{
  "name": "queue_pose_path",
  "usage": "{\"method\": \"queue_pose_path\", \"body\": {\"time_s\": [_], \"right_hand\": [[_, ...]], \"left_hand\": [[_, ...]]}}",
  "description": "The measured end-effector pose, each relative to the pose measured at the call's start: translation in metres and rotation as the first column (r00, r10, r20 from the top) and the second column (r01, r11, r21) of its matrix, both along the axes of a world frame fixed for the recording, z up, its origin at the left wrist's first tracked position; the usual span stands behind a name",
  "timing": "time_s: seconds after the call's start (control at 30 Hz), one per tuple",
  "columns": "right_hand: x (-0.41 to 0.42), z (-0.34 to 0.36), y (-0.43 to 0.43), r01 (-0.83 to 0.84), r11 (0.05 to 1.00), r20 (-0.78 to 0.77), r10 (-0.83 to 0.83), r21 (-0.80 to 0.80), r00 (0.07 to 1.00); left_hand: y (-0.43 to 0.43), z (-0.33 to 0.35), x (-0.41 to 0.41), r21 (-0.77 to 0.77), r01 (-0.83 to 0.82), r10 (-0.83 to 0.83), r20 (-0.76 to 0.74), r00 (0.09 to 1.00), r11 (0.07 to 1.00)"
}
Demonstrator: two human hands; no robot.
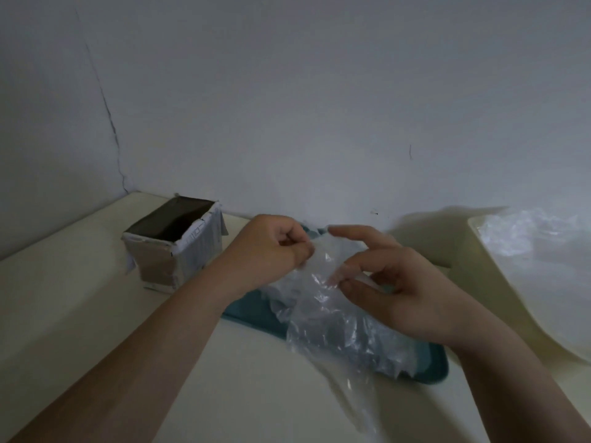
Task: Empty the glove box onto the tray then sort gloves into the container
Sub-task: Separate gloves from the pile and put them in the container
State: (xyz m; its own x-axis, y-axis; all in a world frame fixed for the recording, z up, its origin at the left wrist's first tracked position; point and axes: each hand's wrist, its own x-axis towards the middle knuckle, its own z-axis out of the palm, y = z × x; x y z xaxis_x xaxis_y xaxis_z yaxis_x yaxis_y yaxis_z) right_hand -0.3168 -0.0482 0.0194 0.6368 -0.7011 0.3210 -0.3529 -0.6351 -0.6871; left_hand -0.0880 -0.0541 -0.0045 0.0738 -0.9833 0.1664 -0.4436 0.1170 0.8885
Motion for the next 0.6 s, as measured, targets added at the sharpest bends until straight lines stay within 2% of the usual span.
{"method": "queue_pose_path", "body": {"time_s": [0.07, 0.13, 0.2, 0.27, 0.33, 0.4, 0.5, 0.57, 0.6], "right_hand": [[-0.002, 0.000, 0.002, 0.000, 0.998, 0.023, 0.002, -0.059, 1.000], [-0.001, -0.002, 0.002, -0.007, 0.996, -0.023, 0.005, -0.090, 1.000], [0.002, -0.007, -0.001, -0.014, 0.998, -0.057, 0.011, -0.060, 0.998], [0.003, -0.014, -0.007, 0.015, 1.000, -0.017, -0.015, -0.006, 1.000], [0.001, -0.018, -0.012, 0.062, 0.992, 0.056, -0.068, 0.114, 0.996], [-0.003, -0.019, -0.016, 0.071, 0.952, 0.165, -0.125, 0.298, 0.978], [-0.005, -0.018, -0.017, 0.030, 0.863, 0.305, -0.211, 0.505, 0.929], [-0.006, -0.019, -0.019, 0.012, 0.824, 0.365, -0.263, 0.566, 0.893], [-0.006, -0.021, -0.021, -0.006, 0.805, 0.400, -0.288, 0.593, 0.870]], "left_hand": [[0.002, 0.005, -0.001, 0.054, 0.051, -0.048, -0.066, 0.997, 0.997], [0.004, 0.007, -0.003, 0.102, 0.110, -0.098, -0.112, 0.989, 0.989], [0.005, 0.008, -0.003, 0.140, 0.177, -0.149, -0.189, 0.971, 0.974], [0.004, 0.006, -0.002, 0.146, 0.207, -0.164, -0.262, 0.951, 0.967], [0.004, 0.006, -0.001, 0.120, 0.178, -0.125, -0.357, 0.926, 0.977], [0.000, 0.007, 0.000, 0.076, 0.109, -0.060, -0.476, 0.877, 0.991], [-0.006, 0.009, 0.004, 0.085, -0.019, 0.071, -0.669, 0.740, 0.996], [-0.010, 0.007, 0.007, 0.102, 0.022, 0.060, -0.734, 0.676, 0.995], [-0.011, 0.004, 0.009, 0.108, 0.081, 0.021, -0.718, 0.696, 0.991]]}}
